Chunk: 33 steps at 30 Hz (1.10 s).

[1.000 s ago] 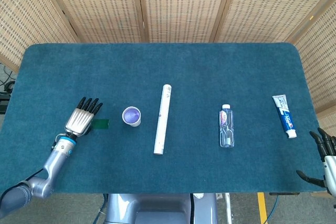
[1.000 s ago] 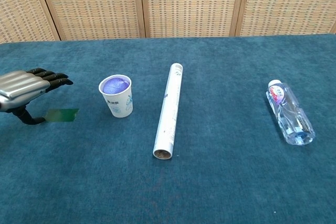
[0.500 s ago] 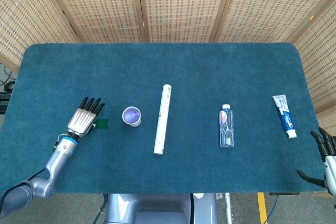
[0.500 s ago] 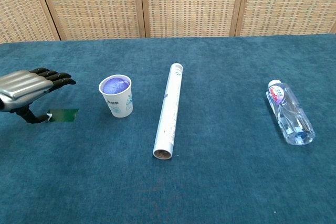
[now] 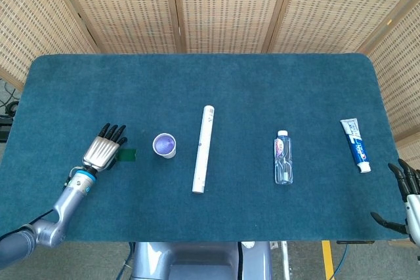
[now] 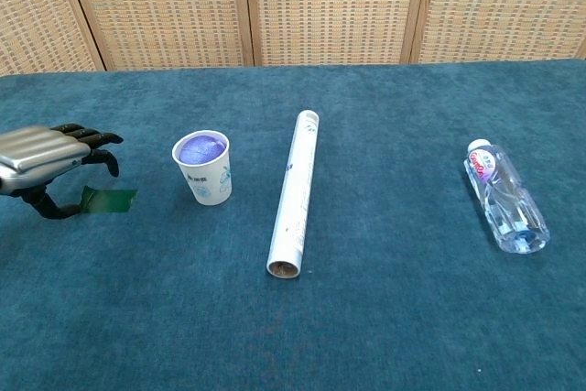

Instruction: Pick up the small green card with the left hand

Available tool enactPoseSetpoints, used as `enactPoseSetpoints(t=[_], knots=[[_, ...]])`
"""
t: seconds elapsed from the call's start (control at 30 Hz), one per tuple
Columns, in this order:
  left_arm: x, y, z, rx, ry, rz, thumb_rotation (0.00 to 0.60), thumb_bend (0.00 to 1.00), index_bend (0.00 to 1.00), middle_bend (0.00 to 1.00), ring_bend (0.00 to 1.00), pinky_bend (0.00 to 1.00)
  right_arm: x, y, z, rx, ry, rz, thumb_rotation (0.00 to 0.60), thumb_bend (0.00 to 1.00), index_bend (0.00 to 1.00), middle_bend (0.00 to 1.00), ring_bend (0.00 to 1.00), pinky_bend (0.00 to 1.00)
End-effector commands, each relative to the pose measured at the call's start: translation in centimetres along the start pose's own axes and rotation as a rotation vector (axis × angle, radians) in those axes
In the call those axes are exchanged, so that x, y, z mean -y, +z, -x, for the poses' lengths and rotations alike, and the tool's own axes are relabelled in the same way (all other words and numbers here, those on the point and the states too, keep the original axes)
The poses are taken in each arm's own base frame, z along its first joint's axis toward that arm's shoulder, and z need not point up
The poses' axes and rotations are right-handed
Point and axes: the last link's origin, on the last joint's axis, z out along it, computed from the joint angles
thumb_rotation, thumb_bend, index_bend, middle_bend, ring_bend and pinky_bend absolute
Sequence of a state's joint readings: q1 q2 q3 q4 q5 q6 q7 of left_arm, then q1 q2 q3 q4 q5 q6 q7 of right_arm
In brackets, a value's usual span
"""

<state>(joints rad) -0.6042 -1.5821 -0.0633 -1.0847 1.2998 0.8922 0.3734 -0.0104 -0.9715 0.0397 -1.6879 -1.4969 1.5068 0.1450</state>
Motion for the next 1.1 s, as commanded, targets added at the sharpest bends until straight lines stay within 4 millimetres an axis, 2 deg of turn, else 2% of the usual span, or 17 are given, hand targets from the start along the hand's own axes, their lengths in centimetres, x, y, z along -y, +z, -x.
enactPoseSetpoints(t=[0.03,0.27,0.77,1.1], knots=[[0.04,0.0,-0.28,0.002,-0.006,0.003,0.6,0.36,0.38,0.0,0.0,0.0,0.01,0.0,-0.02,-0.002,0.001,0.0,0.6,0.14,0.0,0.0,0.0,0.0],[-0.21,-0.04,-0.46,0.0,-0.006,0.01,0.6,0.37,0.48,0.0,0.0,0.0,0.03,0.05,0.05,0.0,0.001,-0.001,0.6,0.15,0.0,0.0,0.0,0.0],[-0.1,0.25,-0.19,0.011,0.001,-0.002,0.6,0.39,0.58,0.0,0.0,0.0,0.02,0.04,0.02,-0.002,-0.001,0.001,0.6,0.15,0.0,0.0,0.0,0.0],[0.02,0.4,0.18,0.026,0.007,-0.009,0.6,0.4,0.61,0.0,0.0,0.0,0.1,0.12,0.17,0.001,-0.006,0.001,0.6,0.14,0.0,0.0,0.0,0.0]])
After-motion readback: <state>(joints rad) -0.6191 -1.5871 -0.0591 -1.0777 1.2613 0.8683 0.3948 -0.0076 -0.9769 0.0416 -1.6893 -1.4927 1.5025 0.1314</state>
